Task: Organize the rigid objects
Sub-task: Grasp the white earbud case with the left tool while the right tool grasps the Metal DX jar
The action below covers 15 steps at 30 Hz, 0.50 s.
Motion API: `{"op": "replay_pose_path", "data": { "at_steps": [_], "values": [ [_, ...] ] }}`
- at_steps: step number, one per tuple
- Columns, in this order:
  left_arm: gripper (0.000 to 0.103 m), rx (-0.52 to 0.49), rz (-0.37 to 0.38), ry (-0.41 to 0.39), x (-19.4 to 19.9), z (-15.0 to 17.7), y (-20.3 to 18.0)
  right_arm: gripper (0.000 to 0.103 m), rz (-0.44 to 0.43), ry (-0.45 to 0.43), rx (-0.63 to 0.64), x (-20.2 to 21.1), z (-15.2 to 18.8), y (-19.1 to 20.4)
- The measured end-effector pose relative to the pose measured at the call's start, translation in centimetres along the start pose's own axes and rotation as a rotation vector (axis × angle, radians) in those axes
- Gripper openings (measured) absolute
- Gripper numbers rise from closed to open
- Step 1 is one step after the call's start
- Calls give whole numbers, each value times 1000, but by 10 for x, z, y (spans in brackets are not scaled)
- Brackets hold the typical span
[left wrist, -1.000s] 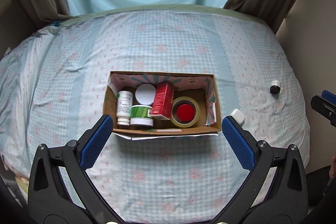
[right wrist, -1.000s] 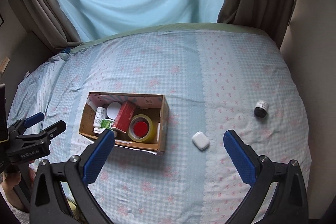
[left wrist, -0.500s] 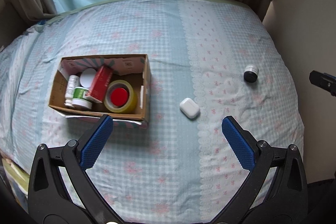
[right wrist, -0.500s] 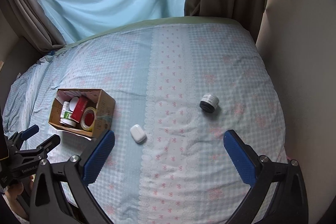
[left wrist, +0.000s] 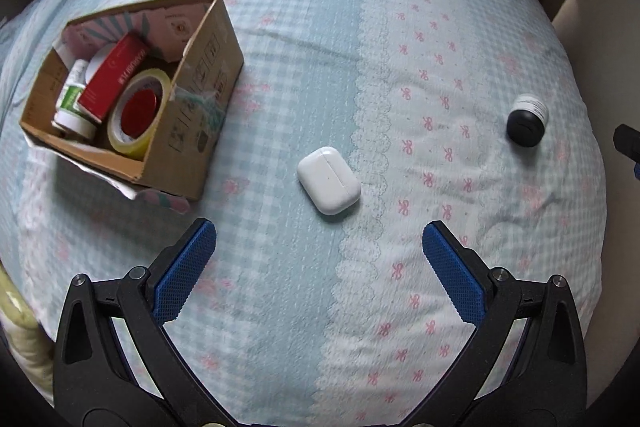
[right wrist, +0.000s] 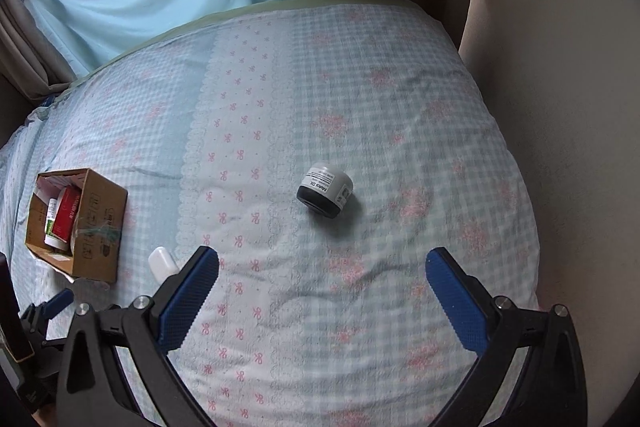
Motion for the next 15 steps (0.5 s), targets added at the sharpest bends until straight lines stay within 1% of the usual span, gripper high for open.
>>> {"op": "replay_pose_path", "data": {
  "at_steps": [5, 8, 11, 13, 15],
  "values": [
    [101, 202, -8, 11, -41, 1, 9, 103, -12, 28, -89, -42, -10, -1],
    [96, 318, -18, 21, -61, 1, 16, 103, -9, 43, -131, -63, -18, 1],
    [92, 369, -13, 54, -84, -4, 20, 103, 7, 67, -155, -87, -25, 4],
    [85, 374, -20, 79, -98, -7, 19, 103, 21, 84, -173, -100, -29, 6],
    [85, 377, -22, 93, -108, -8, 18, 103, 38, 94, -190, -111, -33, 6]
  ]
}}
Point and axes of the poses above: each gripper's, at about its wrist camera, not at the fingertips, and x roughly against the way its jaws point, y to its left, z to its underside, the point moved 1 cm from there along -x, roughly the way its jaws point, and after that the axes turned 10 degrees about -x, right-handed, at the moved point
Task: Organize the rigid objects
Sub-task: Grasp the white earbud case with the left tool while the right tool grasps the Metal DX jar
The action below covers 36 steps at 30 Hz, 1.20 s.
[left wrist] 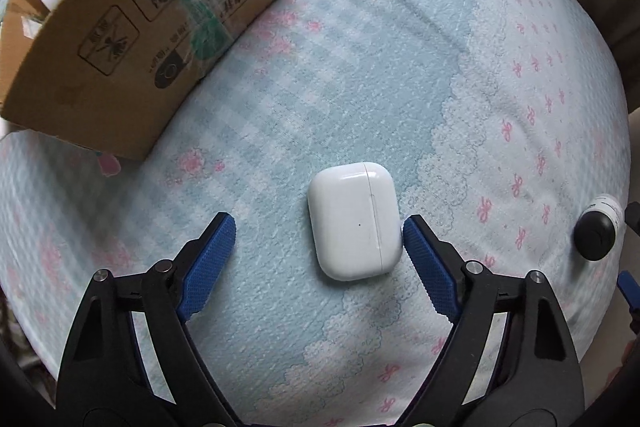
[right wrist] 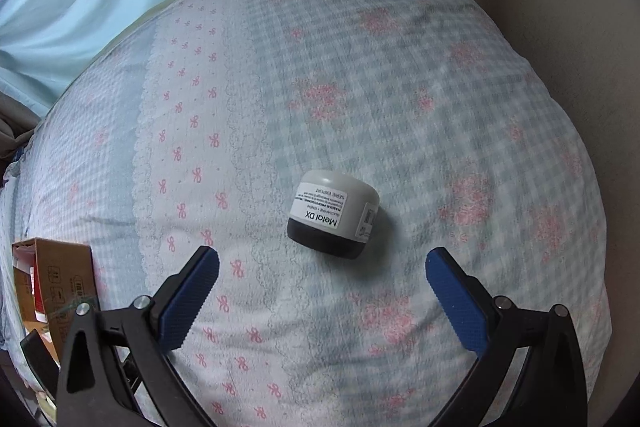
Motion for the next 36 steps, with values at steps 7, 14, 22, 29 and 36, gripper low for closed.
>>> {"op": "replay_pose_path", "data": {
  "at_steps": [7, 14, 22, 29, 36],
  "values": [
    [85, -17, -44, 1, -11, 1, -11, 93, 44, 45, -76, -31, -10, -2],
    [68, -38, -27, -10, -10, 2, -18, 65, 59, 80, -124, -50, -19, 1],
    [42, -44, 52, 2, -2, -6, -14, 54, 91, 88, -130, -52, -19, -2],
    [42, -36, 82, -18, 6, -6, 4, 53, 78, 79, -129, -46, -17, -2],
    [42, -45, 121, -63, 35, -15, 13, 53, 47, 52, -117, -20, -4, -6]
  ]
}}
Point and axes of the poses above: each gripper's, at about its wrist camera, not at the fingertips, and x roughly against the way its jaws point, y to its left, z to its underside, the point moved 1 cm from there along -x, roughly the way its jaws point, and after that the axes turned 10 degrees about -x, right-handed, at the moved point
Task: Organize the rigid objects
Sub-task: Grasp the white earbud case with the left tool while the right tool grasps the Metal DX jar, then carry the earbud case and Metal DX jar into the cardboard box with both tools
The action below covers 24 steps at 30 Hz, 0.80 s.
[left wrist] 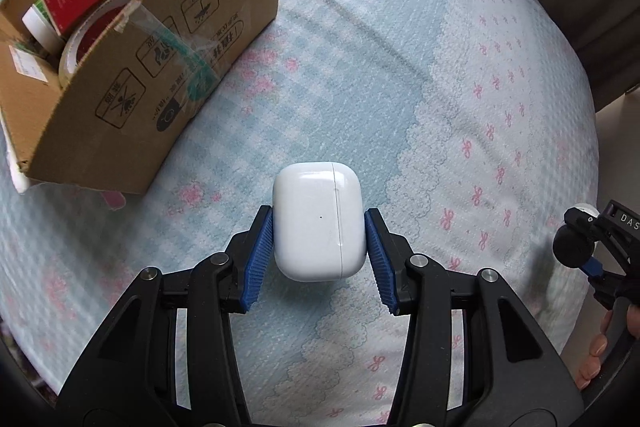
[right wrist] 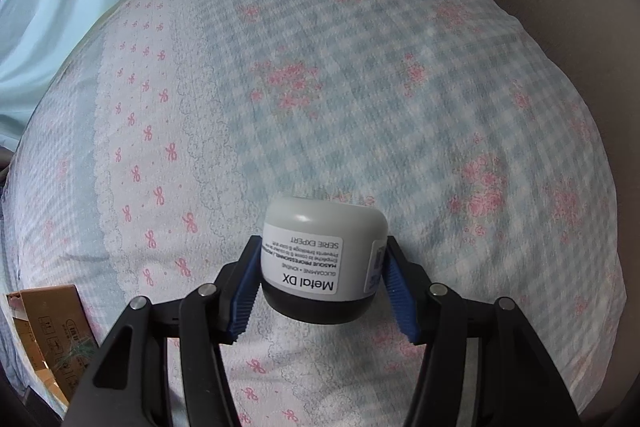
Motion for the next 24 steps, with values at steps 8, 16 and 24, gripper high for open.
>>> {"op": "replay_pose_path", "data": {
  "at_steps": [8, 16, 24],
  "values": [
    [42, -30, 74, -98, 64, -2, -14, 53, -55, -56, 63, 55, 17, 6],
    [42, -83, 163, -219, 165, -9, -25, 53, -132, -123, 175, 149, 40, 21],
    [42, -121, 206, -319, 275, -22, -6, 53, -217, -186, 283, 239, 69, 52]
  ]
}}
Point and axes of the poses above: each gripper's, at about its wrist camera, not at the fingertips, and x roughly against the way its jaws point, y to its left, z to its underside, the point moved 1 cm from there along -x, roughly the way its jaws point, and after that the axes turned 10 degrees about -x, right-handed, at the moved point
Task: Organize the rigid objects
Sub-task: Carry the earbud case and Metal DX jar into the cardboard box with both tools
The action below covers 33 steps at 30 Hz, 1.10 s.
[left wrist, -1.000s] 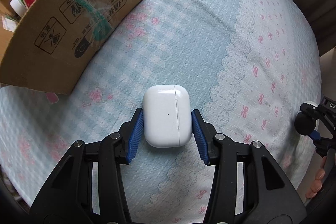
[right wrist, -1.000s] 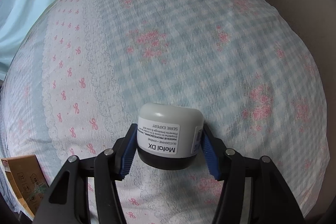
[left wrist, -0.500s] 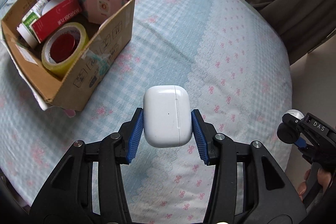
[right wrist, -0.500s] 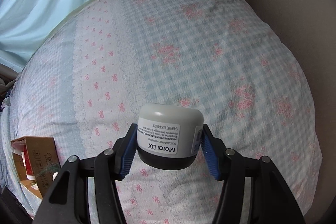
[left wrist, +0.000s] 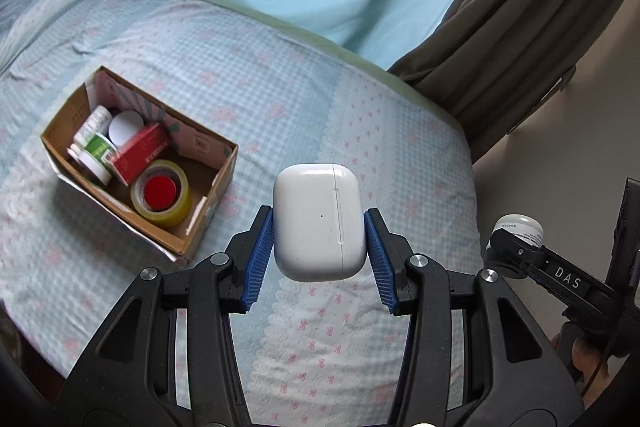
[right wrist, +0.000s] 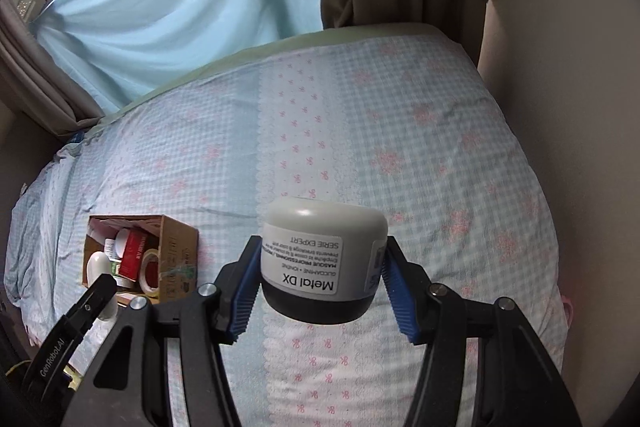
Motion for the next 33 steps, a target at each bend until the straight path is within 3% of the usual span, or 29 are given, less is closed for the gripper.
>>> {"op": "replay_pose_path", "data": {
  "at_steps": [7, 14, 17, 21, 24, 29, 33],
  "values": [
    [42, -39, 10, -31, 60, -38, 36, 53, -57, -33, 84, 50, 7, 62],
    [41, -86, 23, -60, 89, -72, 112, 53, -96, -19, 132, 53, 40, 143],
    [30, -124, 12, -2, 69, -89, 162, 53, -122, 20, 115, 28, 57, 182],
    [29, -169, 23, 76, 27, -98, 226, 53, -148, 69, 91, -17, 81, 222],
    [29, -230, 12, 190, -18, -93, 264, 53, -104, 123, 115, -64, 102, 246],
    [29, -278, 15, 310, -76, -73, 304, 53, -51, 217, 139, -130, 134, 272],
    [29, -293, 18, 351, -97, -62, 323, 53, -21, 261, 152, -159, 151, 281]
  ]
}}
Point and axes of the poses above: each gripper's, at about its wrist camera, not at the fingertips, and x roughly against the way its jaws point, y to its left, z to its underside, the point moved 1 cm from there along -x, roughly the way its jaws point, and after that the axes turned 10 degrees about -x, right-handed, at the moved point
